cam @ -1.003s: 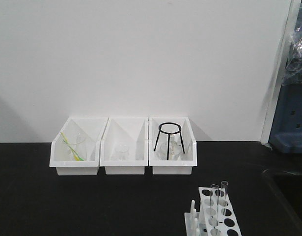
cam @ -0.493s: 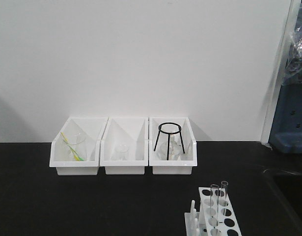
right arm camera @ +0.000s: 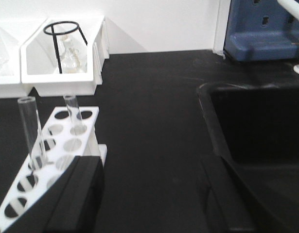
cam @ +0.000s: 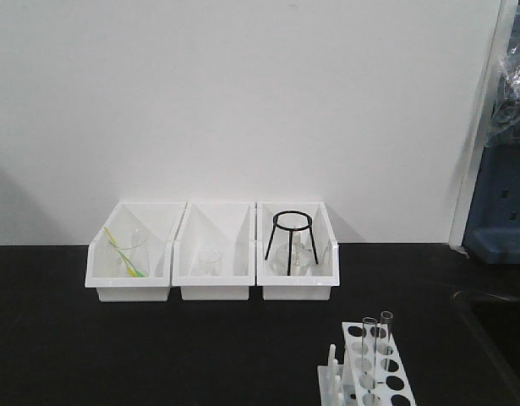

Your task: Flip and reinsert test tube from rack

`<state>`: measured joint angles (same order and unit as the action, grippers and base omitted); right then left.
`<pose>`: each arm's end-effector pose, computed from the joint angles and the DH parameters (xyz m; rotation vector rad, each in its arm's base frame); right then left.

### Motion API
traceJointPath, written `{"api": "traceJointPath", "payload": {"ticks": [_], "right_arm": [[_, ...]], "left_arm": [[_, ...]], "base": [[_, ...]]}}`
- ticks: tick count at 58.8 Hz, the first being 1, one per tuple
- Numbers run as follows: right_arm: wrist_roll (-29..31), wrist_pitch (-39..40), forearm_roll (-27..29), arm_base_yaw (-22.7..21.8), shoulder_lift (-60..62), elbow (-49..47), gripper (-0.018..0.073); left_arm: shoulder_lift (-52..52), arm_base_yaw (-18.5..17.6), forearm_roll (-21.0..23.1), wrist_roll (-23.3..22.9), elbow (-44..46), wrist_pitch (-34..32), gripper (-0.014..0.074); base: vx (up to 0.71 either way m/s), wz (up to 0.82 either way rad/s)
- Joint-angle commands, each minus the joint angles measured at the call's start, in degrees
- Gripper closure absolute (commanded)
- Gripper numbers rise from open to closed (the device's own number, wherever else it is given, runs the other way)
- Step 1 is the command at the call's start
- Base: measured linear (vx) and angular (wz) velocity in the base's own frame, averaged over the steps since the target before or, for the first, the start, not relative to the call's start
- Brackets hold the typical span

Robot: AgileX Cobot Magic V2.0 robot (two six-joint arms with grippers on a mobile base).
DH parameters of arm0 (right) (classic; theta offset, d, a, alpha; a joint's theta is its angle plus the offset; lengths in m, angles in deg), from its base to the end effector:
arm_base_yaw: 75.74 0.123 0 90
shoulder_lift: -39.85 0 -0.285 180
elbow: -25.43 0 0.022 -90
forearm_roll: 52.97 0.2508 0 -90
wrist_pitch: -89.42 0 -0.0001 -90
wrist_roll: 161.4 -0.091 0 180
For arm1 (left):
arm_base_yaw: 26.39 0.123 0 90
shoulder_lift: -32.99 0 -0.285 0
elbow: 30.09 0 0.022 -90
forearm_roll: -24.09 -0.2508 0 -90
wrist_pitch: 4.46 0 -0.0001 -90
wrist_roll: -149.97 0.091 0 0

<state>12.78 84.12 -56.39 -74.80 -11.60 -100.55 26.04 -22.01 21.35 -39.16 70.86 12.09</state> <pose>0.1550 0.0020 0.2678 0.0286 1.9331 0.0337 0.0543 0.0054 0.1771 -0.1794 1.7805 -0.0144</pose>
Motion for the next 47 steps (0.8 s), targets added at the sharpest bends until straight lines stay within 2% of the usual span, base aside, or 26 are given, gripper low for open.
{"api": "traceJointPath", "payload": {"ticks": [1,12,21,27,35,47], "right_arm": [[0.47,11.66,-0.09,-0.24,-3.02,-1.66,0.0054],[-1.28,21.53,-2.62,0.57,-10.69,-1.66,0.0054],[-1.49,28.77,-8.81,8.1,-17.84,-1.66,0.0054],[-1.49,36.1,-8.88,11.17,-23.75,-1.66,0.0054],[-1.67,46.08,-8.51,13.06,-32.4,-1.66,0.0054],[-2.99,51.93,-7.81,14.08,-40.86,-3.02,0.0056]], "left_arm": [[0.75,-0.4,0.18,0.01,0.01,-4.97,0.0603],[0.75,-0.4,0.18,0.01,0.01,-4.97,0.0603],[0.75,-0.4,0.18,0.01,0.01,-4.97,0.0603],[0.75,-0.4,0.18,0.01,0.01,-4.97,0.0603],[0.75,-0.4,0.18,0.01,0.01,-4.97,0.0603],[0.75,-0.4,0.18,0.01,0.01,-4.97,0.0603]], "base": [[0.0,0.0],[0.0,0.0],[0.0,0.0],[0.0,0.0],[0.0,0.0],[0.0,0.0]]}}
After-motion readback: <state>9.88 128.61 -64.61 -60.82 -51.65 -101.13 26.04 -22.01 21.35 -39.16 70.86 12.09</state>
